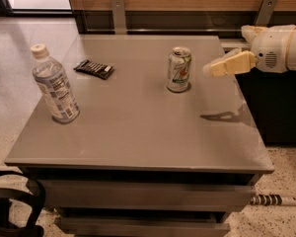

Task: Knock 7up can over

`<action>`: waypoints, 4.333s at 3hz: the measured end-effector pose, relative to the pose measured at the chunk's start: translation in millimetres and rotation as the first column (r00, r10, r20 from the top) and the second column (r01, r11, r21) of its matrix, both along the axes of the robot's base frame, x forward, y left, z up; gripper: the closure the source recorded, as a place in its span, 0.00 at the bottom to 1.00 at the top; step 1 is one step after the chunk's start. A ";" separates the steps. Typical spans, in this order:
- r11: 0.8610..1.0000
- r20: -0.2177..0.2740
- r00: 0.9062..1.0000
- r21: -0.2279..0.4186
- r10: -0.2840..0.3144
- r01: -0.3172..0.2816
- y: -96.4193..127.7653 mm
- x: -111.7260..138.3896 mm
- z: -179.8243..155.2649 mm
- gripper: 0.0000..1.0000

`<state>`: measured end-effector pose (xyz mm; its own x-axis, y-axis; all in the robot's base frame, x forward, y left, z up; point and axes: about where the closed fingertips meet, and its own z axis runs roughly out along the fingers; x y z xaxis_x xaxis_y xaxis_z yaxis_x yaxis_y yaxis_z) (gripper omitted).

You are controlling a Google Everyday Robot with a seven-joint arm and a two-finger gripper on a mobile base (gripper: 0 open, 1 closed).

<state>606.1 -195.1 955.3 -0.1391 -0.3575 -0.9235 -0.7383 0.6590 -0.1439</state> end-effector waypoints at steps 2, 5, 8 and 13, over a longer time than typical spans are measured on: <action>0.999 0.012 1.000 0.032 0.014 -0.014 10.6 4.6 -5.3 0.00; 0.978 0.060 0.995 0.188 0.077 -0.087 58.2 31.9 -52.3 0.00; 0.957 0.090 0.989 0.259 0.115 -0.135 78.0 50.0 -74.1 0.25; 0.958 0.079 0.986 0.238 0.145 -0.160 91.1 50.1 -68.4 1.00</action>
Offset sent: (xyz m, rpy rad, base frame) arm 0.0104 0.0192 -0.0126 0.0718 -0.0331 0.0222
